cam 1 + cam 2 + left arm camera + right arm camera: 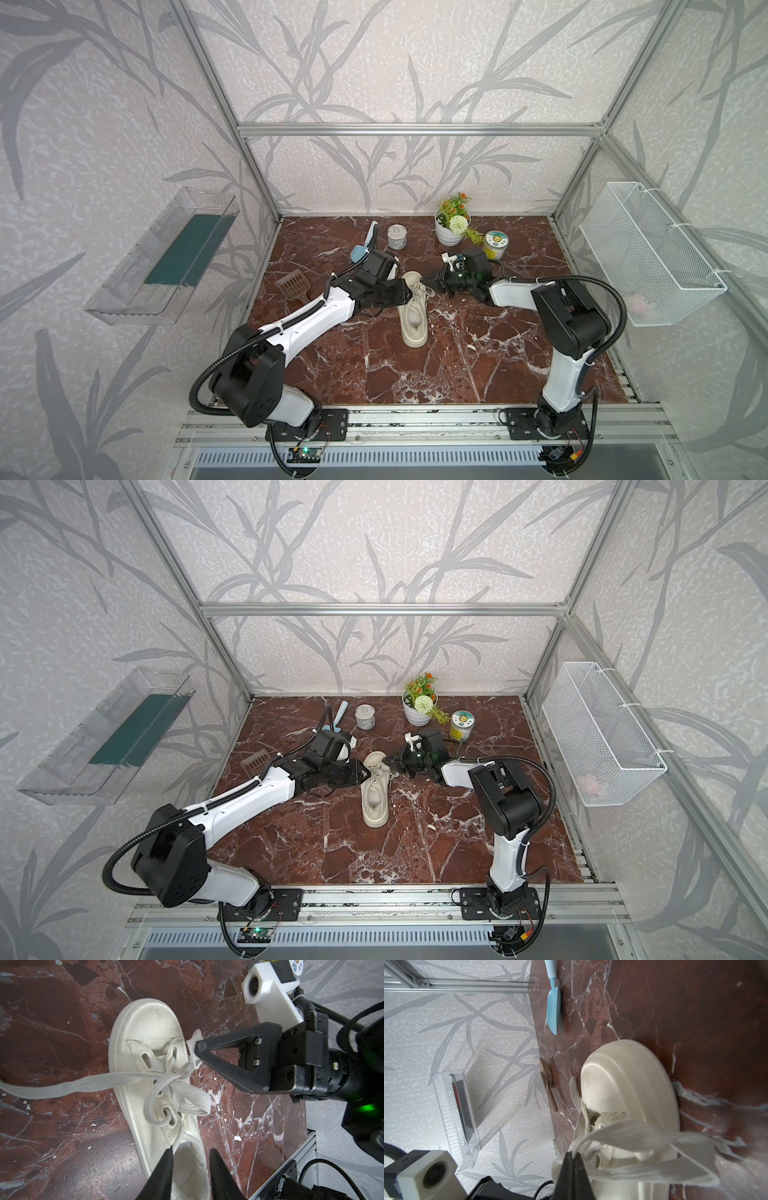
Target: Tie the shoes
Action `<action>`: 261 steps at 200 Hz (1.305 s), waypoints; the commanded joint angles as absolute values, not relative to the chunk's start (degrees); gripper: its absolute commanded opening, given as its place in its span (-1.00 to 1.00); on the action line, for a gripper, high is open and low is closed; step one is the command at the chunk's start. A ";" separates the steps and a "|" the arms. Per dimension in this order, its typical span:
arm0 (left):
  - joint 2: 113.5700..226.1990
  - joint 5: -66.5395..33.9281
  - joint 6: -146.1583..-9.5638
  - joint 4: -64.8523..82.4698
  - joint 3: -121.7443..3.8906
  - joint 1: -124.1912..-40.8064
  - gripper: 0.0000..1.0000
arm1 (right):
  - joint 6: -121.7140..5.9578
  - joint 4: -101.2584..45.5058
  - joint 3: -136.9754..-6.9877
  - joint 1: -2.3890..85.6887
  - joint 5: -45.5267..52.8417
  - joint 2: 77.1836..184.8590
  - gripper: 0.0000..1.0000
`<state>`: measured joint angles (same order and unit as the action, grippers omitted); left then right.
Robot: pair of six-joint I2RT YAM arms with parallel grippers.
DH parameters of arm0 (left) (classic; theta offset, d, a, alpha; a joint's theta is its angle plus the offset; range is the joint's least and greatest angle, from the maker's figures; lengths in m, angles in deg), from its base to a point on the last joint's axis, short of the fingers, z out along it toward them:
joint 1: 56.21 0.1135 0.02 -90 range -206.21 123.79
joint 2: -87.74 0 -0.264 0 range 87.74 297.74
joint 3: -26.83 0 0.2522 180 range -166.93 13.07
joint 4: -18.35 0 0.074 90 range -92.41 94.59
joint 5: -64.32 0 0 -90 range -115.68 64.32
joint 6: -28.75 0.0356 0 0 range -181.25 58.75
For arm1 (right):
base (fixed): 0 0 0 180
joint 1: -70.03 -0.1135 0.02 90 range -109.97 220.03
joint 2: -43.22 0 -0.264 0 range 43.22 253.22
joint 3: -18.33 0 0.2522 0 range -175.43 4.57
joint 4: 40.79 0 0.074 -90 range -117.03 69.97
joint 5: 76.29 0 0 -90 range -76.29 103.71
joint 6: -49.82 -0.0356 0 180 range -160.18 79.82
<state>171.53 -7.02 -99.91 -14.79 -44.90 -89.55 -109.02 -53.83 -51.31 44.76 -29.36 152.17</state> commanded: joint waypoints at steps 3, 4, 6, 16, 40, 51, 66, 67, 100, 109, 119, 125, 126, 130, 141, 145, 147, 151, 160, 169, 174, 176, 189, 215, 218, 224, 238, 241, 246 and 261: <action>171.06 -6.60 -100.58 -13.61 -43.97 -89.81 -0.35 | -109.22 -55.29 -51.43 44.15 -31.00 152.23 -0.99; 171.06 -6.60 -100.61 -13.61 -44.01 -89.84 -0.35 | -109.19 -55.26 -51.33 44.13 -31.01 152.22 -0.99; 171.06 -6.65 -100.62 -13.61 -43.96 -89.86 -0.35 | -109.13 -55.31 -51.31 44.11 -31.04 152.10 -0.99; 171.01 -6.60 -100.63 -13.46 -43.88 -89.85 -0.35 | -109.17 -55.48 -50.85 44.02 -31.15 151.82 -0.99; 171.22 -6.26 -100.73 -13.25 -43.73 -89.91 -0.35 | -109.08 -55.55 -49.72 43.86 -31.36 150.86 -0.99; 171.27 -6.25 -100.83 -13.12 -43.70 -89.93 -0.36 | -109.08 -55.44 -49.25 43.93 -31.42 150.47 -0.99; 171.41 -6.19 -101.02 -12.75 -43.54 -90.18 -0.36 | -109.04 -55.50 -48.66 43.93 -31.55 149.97 -0.99; 171.37 -6.18 -101.05 -12.74 -43.58 -90.16 -0.36 | -109.02 -55.50 -48.63 43.88 -31.60 149.95 -0.99; 171.84 -6.17 -101.24 -12.20 -43.35 -90.64 -0.39 | -109.13 -55.89 -47.21 43.87 -31.82 148.92 -0.99; 171.85 -6.20 -101.33 -12.07 -43.32 -90.76 -0.39 | -109.30 -56.05 -47.03 43.89 -32.05 148.71 -0.99; 171.85 -6.17 -101.42 -11.95 -43.29 -90.96 -0.39 | -109.45 -56.40 -46.72 43.85 -32.30 148.51 -1.00; 171.89 -6.12 -101.42 -11.92 -43.23 -90.94 -0.39 | -109.67 -56.63 -46.55 43.84 -32.38 148.36 -0.99; 171.92 -6.14 -101.42 -11.93 -43.21 -90.93 -0.39 | -109.69 -56.68 -46.52 43.84 -32.41 148.35 -0.99; 171.94 -6.16 -101.50 -11.81 -43.18 -91.02 -0.40 | -109.78 -56.73 -46.43 43.86 -32.43 148.26 -1.00; 172.03 -6.17 -101.59 -11.67 -43.10 -91.06 -0.40 | -109.80 -56.84 -46.19 43.89 -32.51 148.12 -0.99; 172.03 -6.12 -101.60 -11.73 -43.10 -91.03 -0.40 | -109.91 -56.97 -46.14 43.84 -32.52 148.08 -0.99; 172.03 -6.09 -101.60 -11.66 -43.09 -91.11 -0.40 | -109.95 -57.08 -46.14 43.89 -32.48 148.07 -0.99; 172.09 -6.12 -101.60 -11.67 -43.14 -91.15 -0.41 | -110.09 -57.33 -46.06 43.84 -32.51 148.07 -0.99; 172.12 -6.08 -101.68 -11.58 -43.06 -91.13 -0.41 | -110.47 -57.82 -45.92 43.89 -32.60 148.12 -0.99; 172.18 -5.95 -101.75 -11.51 -43.00 -91.19 -0.41 | -110.66 -58.13 -45.96 43.86 -32.69 148.27 -0.99; 172.20 -5.99 -101.68 -11.47 -43.00 -91.15 -0.41 | -110.75 -58.17 -45.97 43.84 -32.78 148.33 -0.99; 172.27 -5.99 -101.68 -11.49 -43.05 -91.11 -0.42 | -110.82 -58.26 -45.97 43.84 -32.85 148.34 -0.99; 172.43 -5.75 -101.82 -11.37 -43.07 -91.16 -0.42 | -111.10 -58.59 -45.94 43.78 -33.19 148.36 -0.99; 172.99 -5.37 -101.86 -10.91 -43.03 -91.11 -0.44 | -111.11 -58.52 -45.88 43.75 -33.64 148.16 -0.99; 173.07 -5.29 -101.94 -10.84 -43.00 -91.17 -0.45 | -111.17 -58.55 -45.88 43.72 -33.73 148.16 -0.99; 173.15 -5.18 -102.02 -10.65 -43.00 -91.12 -0.45 | -111.05 -58.49 -45.88 43.70 -33.70 148.16 -0.99; 173.50 -5.03 -102.12 -10.34 -42.86 -91.11 -0.47 | -110.93 -58.34 -45.88 43.49 -33.97 148.29 -0.99; 173.52 -5.00 -102.19 -10.23 -42.83 -91.18 -0.47 | -110.93 -58.40 -45.88 43.49 -34.01 148.33 -0.99; 173.59 -4.92 -102.25 -10.10 -42.86 -91.15 -0.48 | -110.89 -58.39 -45.88 43.47 -34.12 148.38 -1.00; 173.70 -4.85 -102.29 -9.91 -42.81 -91.17 -0.48 | -110.97 -58.48 -45.96 43.18 -34.41 148.54 -0.99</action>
<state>173.13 -5.58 -101.68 -11.18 -43.66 -90.99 -110.90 -57.07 -46.34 43.71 -32.97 150.20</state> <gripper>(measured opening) 0.261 0.048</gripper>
